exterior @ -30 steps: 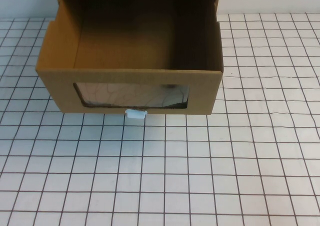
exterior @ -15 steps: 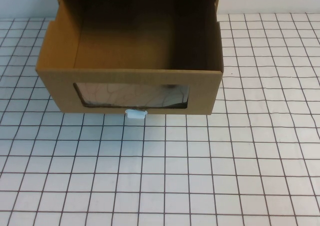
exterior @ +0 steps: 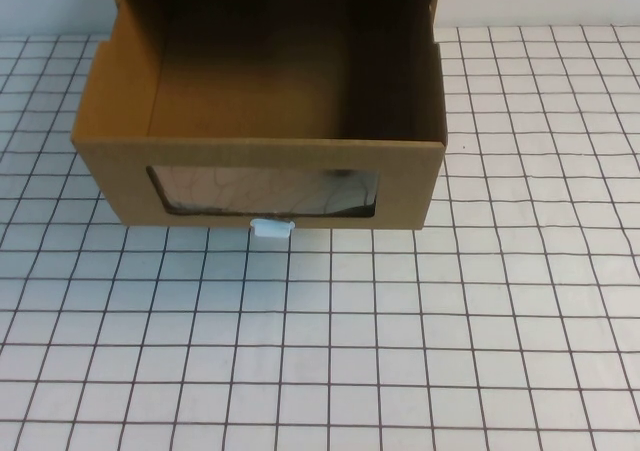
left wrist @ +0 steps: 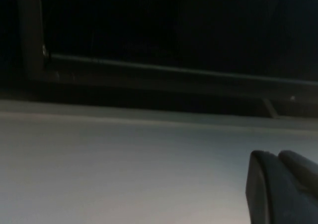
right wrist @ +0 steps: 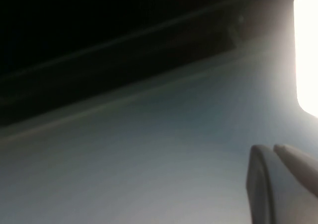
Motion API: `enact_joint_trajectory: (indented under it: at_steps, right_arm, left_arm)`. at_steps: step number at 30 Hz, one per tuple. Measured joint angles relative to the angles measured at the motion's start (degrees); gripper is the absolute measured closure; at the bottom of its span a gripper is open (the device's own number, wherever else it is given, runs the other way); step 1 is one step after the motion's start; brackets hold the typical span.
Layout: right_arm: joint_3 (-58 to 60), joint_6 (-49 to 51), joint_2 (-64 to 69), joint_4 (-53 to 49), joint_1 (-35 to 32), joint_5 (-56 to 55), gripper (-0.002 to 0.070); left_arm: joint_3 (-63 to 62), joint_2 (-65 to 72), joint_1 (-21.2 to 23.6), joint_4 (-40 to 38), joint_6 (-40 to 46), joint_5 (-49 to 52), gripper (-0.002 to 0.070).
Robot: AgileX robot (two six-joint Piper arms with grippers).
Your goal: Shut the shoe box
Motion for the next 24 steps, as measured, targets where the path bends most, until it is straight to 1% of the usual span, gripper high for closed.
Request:
enact_joint_trajectory:
  at_steps: [6,8,9,11,12,13,14,16,17,19,24]
  right_arm:
    - [-15.6,0.9,9.1,0.5,0.0,1.0,0.069]
    - [-21.0,1.6,13.0,0.5,0.0,5.1,0.069]
    - [-24.2,1.9,15.3,0.5,0.0,9.0,0.0689]
    - [-30.4,2.3,19.6,0.5,0.0,18.4,0.069]
    - [-34.0,2.3,22.2,0.5,0.0,24.4,0.0689]
    - [-37.4,2.4,24.9,0.5,0.0,31.9,0.0689]
    - [-40.6,2.4,27.6,0.4,0.0,36.9,0.0689]
    - [-46.1,2.4,33.2,0.3,0.0,49.1,0.0689]
    - [-47.8,2.4,35.4,0.2,0.0,53.5,0.0689]
    - [-50.1,2.2,40.3,-0.4,0.0,62.3,0.069]
    - [-50.0,-2.1,48.6,-2.0,0.0,72.0,0.0689]
  left_arm:
    - [-12.3,6.3,0.0,0.7,3.1,3.9,0.0677]
    - [-16.9,9.4,0.0,0.8,3.3,9.5,0.0677]
    - [-19.5,10.7,0.0,0.8,3.3,12.8,0.0677]
    - [-25.0,14.3,0.0,0.8,3.3,23.8,0.0677]
    - [-27.3,15.9,0.0,0.8,3.3,29.0,0.0677]
    - [-30.2,18.2,0.0,0.7,3.3,35.5,0.0677]
    - [-32.8,20.5,0.0,0.6,3.0,43.3,0.0677]
    - [-36.7,24.8,0.0,0.6,2.3,53.3,0.0677]
    - [-38.2,27.1,0.0,0.6,2.3,57.6,0.0677]
    - [-39.3,31.0,0.0,0.6,2.2,62.8,0.0677]
    - [-39.5,38.0,0.0,-0.6,1.1,66.6,0.0677]
